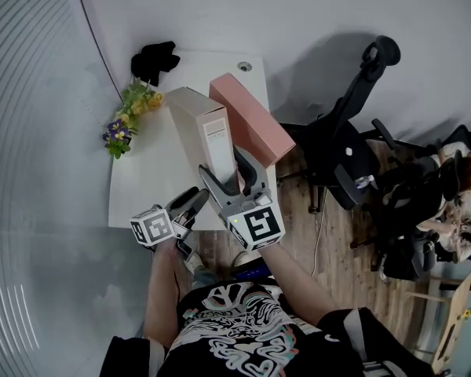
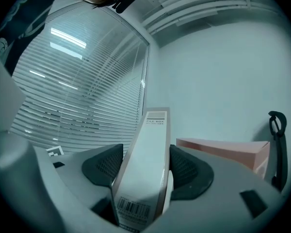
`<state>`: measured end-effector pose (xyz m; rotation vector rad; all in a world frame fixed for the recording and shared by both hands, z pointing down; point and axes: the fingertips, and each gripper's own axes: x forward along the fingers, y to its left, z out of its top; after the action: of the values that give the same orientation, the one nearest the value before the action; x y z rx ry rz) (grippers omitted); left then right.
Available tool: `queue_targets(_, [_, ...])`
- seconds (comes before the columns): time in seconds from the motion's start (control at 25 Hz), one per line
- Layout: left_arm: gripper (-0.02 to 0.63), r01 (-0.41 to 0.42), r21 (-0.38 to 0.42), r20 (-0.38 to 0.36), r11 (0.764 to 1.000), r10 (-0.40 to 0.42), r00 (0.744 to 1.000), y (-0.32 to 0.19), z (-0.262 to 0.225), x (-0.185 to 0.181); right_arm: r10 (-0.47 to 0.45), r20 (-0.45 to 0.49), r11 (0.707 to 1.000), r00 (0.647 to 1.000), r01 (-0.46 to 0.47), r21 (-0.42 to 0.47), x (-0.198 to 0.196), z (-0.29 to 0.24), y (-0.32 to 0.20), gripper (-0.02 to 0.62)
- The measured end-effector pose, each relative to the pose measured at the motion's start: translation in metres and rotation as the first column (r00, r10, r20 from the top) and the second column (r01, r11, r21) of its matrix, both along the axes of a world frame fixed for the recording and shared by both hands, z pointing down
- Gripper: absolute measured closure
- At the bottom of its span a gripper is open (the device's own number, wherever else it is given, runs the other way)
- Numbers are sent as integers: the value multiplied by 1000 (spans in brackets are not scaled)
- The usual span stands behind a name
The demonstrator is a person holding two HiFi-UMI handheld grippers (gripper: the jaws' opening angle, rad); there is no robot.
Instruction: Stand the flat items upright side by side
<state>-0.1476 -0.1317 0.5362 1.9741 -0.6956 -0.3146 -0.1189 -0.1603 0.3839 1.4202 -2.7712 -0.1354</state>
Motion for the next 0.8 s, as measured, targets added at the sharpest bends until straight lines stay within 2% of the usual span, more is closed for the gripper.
queue_targets(0.24, [408, 2, -18, 25, 1000, -2, 1000, -5, 8, 4, 22, -20, 1000, 1000, -22, -8, 8, 12, 3, 295])
queue_targets(0.44, [408, -32, -14, 29, 999, 33, 999, -13, 9, 12, 56, -113, 992, 992, -68, -104, 24, 44, 5, 302])
queue_targets(0.8, [408, -62, -30, 44, 998, 64, 997, -24, 22, 28, 93, -164, 969, 982, -127, -212, 52, 77, 11, 308])
